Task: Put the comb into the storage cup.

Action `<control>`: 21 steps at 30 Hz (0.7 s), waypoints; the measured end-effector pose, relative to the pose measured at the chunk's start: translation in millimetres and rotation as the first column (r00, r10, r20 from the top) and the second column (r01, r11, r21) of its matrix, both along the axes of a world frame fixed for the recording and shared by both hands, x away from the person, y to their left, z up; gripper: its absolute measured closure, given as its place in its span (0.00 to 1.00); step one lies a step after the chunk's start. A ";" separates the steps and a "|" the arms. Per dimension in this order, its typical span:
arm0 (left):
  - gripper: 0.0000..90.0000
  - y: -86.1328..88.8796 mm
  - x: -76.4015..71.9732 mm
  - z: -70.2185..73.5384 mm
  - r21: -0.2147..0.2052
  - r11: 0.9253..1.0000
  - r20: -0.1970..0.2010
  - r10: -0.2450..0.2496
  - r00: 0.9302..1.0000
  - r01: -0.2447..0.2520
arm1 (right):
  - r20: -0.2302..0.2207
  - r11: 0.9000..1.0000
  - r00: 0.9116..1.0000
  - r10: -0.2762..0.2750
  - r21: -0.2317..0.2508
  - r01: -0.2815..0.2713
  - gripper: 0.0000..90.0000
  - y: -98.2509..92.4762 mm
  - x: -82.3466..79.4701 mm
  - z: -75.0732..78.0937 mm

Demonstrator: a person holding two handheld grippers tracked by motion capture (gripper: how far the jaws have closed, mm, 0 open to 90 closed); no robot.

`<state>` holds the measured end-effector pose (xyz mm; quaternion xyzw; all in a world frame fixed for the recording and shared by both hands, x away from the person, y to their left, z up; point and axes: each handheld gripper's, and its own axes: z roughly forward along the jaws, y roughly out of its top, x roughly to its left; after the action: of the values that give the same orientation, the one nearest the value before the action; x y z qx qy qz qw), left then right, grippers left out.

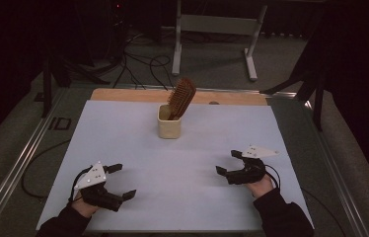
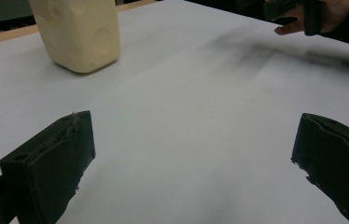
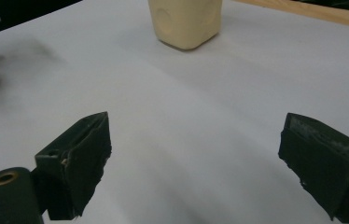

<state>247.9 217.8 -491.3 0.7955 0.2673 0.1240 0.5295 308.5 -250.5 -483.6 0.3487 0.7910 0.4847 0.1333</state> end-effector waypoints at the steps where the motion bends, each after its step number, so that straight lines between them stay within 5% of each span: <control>1: 0.00 0.0 0.0 0.0 0.001 1.000 0.001 -0.001 1.000 0.001 | 0.008 1.000 1.000 -0.005 0.000 0.005 0.10 -1.4 -2.3 -0.3; 21: 0.00 -0.6 -0.4 -1.8 0.012 1.000 -0.002 -0.012 1.000 0.012 | 0.012 0.996 0.996 -0.084 0.020 0.083 0.10 -24.4 -36.5 -14.0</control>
<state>247.5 217.2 -493.1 0.8004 0.2624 0.1216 0.5252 272.0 -274.9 -497.5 0.3795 0.7702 0.4885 0.1552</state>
